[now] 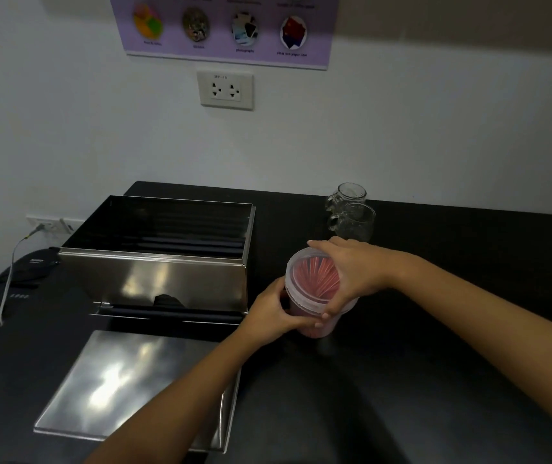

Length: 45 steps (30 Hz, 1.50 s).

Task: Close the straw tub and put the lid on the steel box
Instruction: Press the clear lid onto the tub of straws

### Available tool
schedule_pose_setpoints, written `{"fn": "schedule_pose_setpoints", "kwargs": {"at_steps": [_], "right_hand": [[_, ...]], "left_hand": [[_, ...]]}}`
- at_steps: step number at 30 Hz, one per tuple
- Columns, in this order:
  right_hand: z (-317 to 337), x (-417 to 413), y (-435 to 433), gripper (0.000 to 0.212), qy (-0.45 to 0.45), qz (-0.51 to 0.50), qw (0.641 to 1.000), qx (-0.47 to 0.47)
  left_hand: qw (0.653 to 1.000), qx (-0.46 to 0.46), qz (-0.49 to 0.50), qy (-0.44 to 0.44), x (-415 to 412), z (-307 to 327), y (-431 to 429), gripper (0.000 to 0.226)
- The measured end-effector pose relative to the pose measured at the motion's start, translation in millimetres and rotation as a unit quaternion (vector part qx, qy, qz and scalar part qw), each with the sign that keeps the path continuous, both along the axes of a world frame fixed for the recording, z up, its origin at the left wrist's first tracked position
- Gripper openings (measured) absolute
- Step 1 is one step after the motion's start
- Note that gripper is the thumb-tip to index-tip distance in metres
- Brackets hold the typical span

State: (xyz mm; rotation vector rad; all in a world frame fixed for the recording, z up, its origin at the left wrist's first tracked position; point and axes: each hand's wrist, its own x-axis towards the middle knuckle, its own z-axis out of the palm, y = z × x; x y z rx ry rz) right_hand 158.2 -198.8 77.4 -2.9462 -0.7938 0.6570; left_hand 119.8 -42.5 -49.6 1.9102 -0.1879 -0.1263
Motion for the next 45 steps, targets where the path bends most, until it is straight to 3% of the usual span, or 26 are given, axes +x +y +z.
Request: {"fn": "schedule_pose_setpoints", "kwargs": {"at_steps": [8,16,29,36,45], "right_hand": [[2,4,-4,0.124,0.038,0.008,0.999,0.003],[4,6,5,0.123,-0.007,0.035,0.997,-0.061],[0,3,17,0.117,0.002,-0.058,0.994,-0.092],[5,7,9,0.120,0.070,-0.048,0.995,-0.054],[1,7,16,0.111,0.023,-0.012,0.997,-0.066]], "left_hand": [[1.000,0.010,-0.004,0.006,0,-1,1,0.078],[1.000,-0.001,0.013,-0.007,-2,-3,0,0.078],[1.000,0.005,0.013,0.009,-2,-2,1,0.075],[1.000,0.005,-0.003,0.022,-2,1,2,0.079],[0.999,0.027,-0.006,0.017,-2,4,3,0.082]]}}
